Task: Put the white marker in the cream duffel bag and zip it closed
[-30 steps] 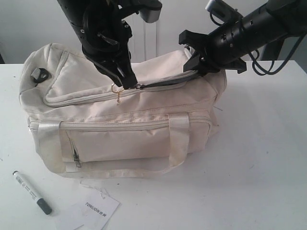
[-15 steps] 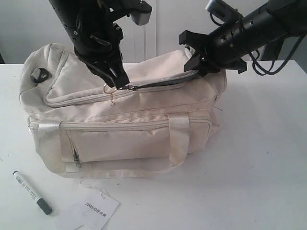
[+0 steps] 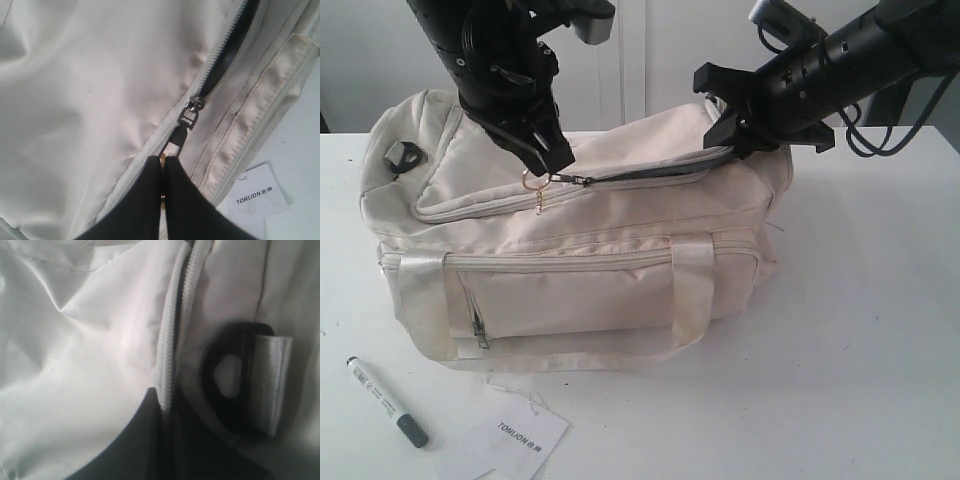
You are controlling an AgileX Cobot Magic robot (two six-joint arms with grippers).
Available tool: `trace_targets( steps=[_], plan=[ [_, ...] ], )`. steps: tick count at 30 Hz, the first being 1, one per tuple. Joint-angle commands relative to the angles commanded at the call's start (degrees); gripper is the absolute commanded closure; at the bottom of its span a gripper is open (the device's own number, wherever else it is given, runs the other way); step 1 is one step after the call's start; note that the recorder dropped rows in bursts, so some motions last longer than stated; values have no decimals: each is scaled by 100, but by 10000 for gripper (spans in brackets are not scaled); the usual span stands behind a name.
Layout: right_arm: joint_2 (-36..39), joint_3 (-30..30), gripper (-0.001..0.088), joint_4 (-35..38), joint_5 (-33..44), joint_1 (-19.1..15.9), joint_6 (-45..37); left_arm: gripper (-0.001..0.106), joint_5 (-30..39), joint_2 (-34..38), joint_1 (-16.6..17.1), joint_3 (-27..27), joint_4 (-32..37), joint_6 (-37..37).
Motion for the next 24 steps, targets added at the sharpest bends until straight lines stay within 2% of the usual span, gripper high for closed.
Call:
trace_targets(
  steps=[5, 14, 16, 18, 19, 20, 21, 23, 24],
  plan=[
    [0, 0, 868, 0, 0, 0, 0, 1053, 0, 0, 0, 281, 142, 0],
    [0, 0, 866, 0, -12, 0, 0, 1053, 0, -336, 0, 284, 187, -15],
    [-13, 0, 789, 0, -12, 0, -39, 1053, 0, -457, 0, 284, 164, -41],
    [-13, 0, 624, 0, 33, 0, -181, 1053, 0, -431, 0, 293, 120, -41],
    [-42, -51, 483, 11, 204, 0, -346, 1053, 0, -382, 0, 293, 108, -127],
    [-87, -103, 420, 11, 337, 0, -503, 1053, 0, -382, 0, 293, 108, -127],
    [-221, -189, 354, 11, 647, 0, -957, 1053, 0, -396, 0, 293, 108, -138],
    [-548, -286, 350, 26, 1192, 0, -2310, 1053, 0, -433, 0, 293, 108, -137],
    [-719, -286, 350, 39, 1506, 0, -3404, 1053, 0, -463, 0, 293, 108, -137]
  ],
)
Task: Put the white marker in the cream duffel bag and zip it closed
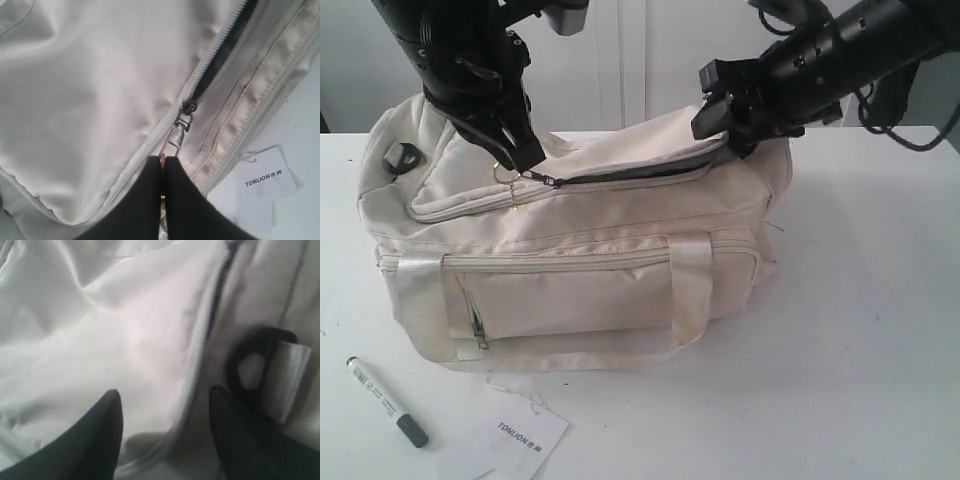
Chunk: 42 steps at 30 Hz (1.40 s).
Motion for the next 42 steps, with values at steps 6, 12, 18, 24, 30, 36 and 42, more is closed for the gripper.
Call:
trace_targets(
  steps=[6, 12, 18, 24, 30, 36, 42],
  plan=[
    [-114, 321, 350, 1142, 904, 12, -4548, 1053, 0, -49, 0, 0, 0, -13],
    [195, 445, 349, 1802, 705, 298, -5749, 1053, 0, -49, 0, 0, -16, -13],
    [398, 445, 230, 2060, -119, 757, -5848, 1053, 0, -49, 0, 0, -27, -13],
    [603, 445, 220, 1908, -353, 870, -5891, 1053, 0, -49, 0, 0, -27, -13],
    [839, 445, 283, 1893, -330, 870, -5891, 1053, 0, -49, 0, 0, -27, -13],
    [918, 445, 558, 1893, -379, 870, -5891, 1053, 0, -49, 0, 0, -27, -13],
    [918, 445, 868, 1445, -379, 870, -5891, 1053, 0, -49, 0, 0, -27, -2]
  ],
)
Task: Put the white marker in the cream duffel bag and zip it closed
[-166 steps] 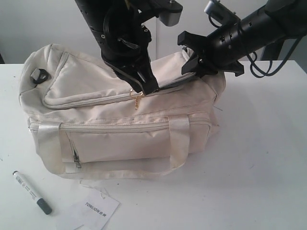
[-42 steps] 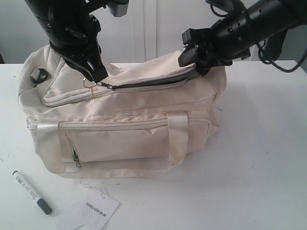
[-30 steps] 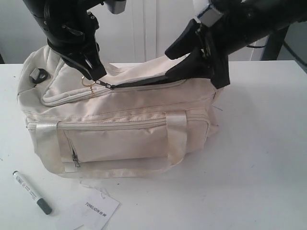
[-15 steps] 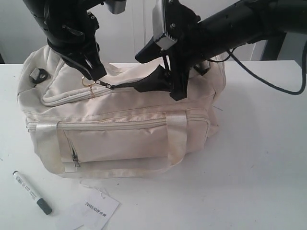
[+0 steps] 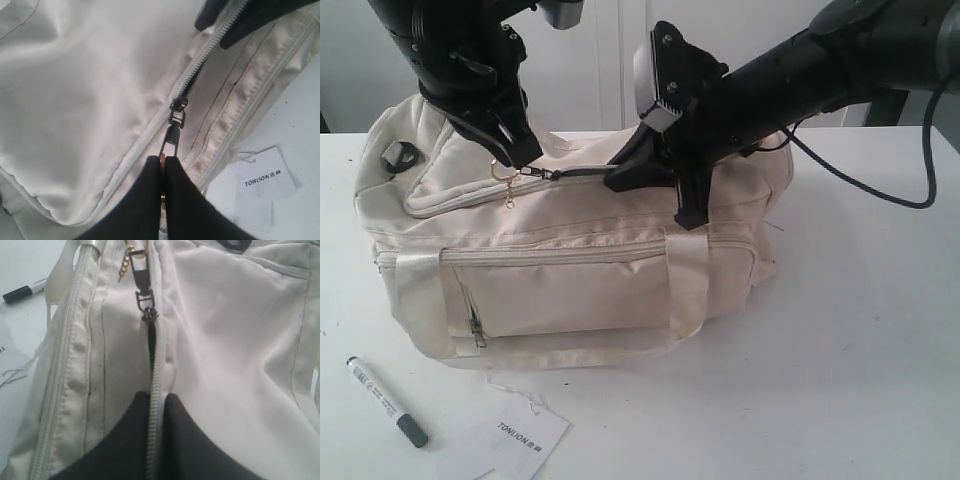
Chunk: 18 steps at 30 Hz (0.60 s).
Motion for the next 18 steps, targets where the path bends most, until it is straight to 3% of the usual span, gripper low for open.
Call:
trace_targets(
  steps=[18],
  plan=[
    [0, 0, 868, -98, -103, 0, 175, 1053, 0, -7, 0, 0, 369, 74]
  ],
)
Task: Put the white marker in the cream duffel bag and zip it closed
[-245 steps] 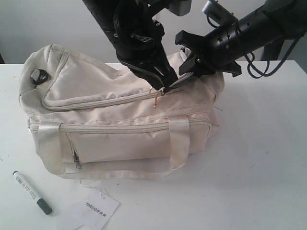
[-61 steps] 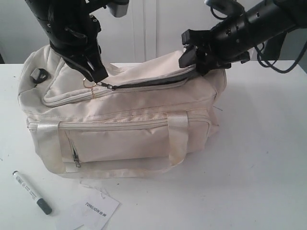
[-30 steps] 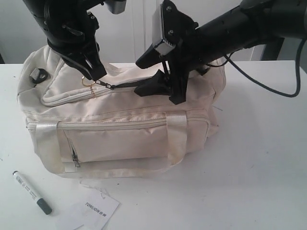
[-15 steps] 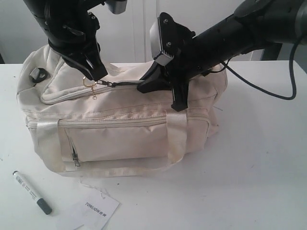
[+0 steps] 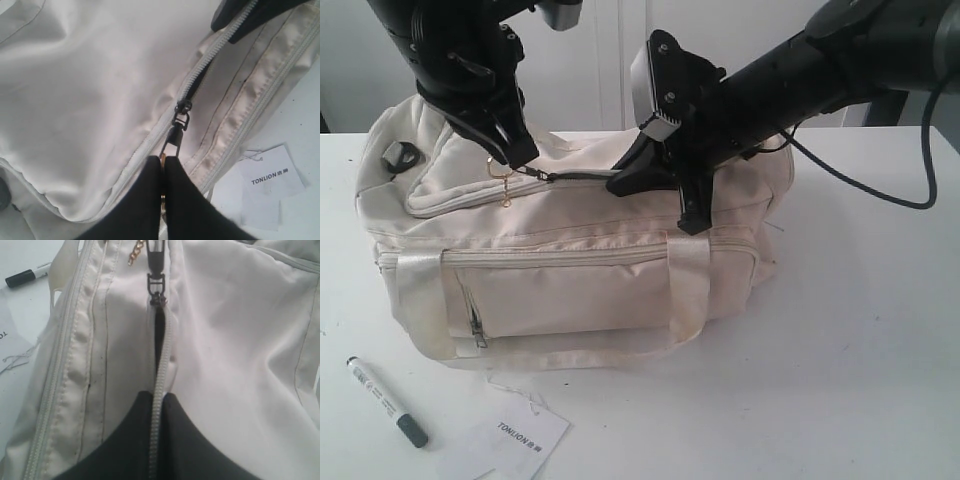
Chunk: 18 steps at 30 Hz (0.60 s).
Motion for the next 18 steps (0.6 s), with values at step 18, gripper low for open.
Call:
trace_targets(
  steps=[18],
  plan=[
    [0, 0, 868, -3, -116, 0, -2, 1053, 0, 0, 501, 0, -28, 0]
  ],
)
